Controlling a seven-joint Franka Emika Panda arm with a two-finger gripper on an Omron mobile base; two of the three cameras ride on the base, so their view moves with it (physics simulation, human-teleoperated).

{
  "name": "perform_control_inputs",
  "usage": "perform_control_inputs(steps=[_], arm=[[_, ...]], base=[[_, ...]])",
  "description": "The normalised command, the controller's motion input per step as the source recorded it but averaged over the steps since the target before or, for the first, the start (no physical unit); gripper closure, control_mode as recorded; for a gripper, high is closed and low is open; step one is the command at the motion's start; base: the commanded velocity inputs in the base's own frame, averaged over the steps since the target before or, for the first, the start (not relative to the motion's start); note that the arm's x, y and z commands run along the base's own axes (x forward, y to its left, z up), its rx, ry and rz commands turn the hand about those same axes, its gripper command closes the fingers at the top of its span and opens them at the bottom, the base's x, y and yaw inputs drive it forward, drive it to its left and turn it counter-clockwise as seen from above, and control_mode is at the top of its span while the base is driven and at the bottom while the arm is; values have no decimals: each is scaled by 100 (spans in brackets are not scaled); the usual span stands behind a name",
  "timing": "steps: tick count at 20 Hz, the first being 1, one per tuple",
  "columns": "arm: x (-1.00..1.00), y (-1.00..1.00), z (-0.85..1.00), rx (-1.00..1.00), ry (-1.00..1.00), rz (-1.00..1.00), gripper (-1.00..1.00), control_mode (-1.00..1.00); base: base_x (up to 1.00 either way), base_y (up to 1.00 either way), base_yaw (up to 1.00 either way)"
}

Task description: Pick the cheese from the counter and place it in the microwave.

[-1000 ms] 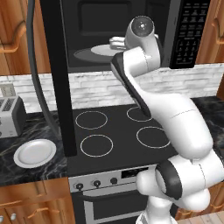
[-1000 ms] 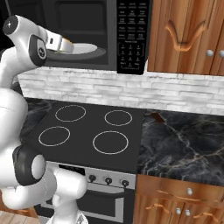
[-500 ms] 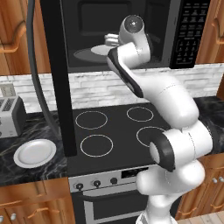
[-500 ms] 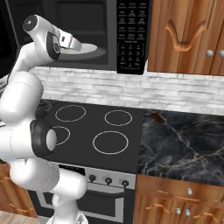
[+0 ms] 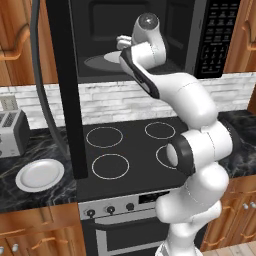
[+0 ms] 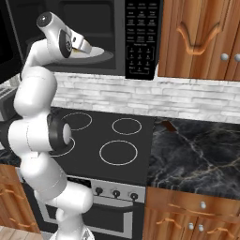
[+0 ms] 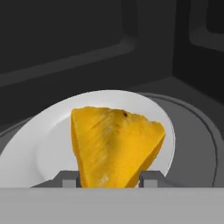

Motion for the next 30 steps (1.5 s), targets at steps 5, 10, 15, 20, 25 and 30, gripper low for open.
perform_control_inputs(steps=[5, 10, 15, 20, 25, 30], arm=[[28, 18, -13, 0, 0, 0, 100, -100], [24, 5, -33, 0, 0, 0, 100, -100], [23, 1, -24, 0, 5, 0, 100, -100], [16, 0, -7, 0, 7, 1, 100, -100], [0, 2, 0, 0, 4, 0, -100, -100], [0, 1, 0, 0, -2, 0, -100, -100]], base=[[0, 0, 0], [0, 0, 0], [0, 0, 0], [0, 0, 0], [0, 0, 0], [0, 0, 0]])
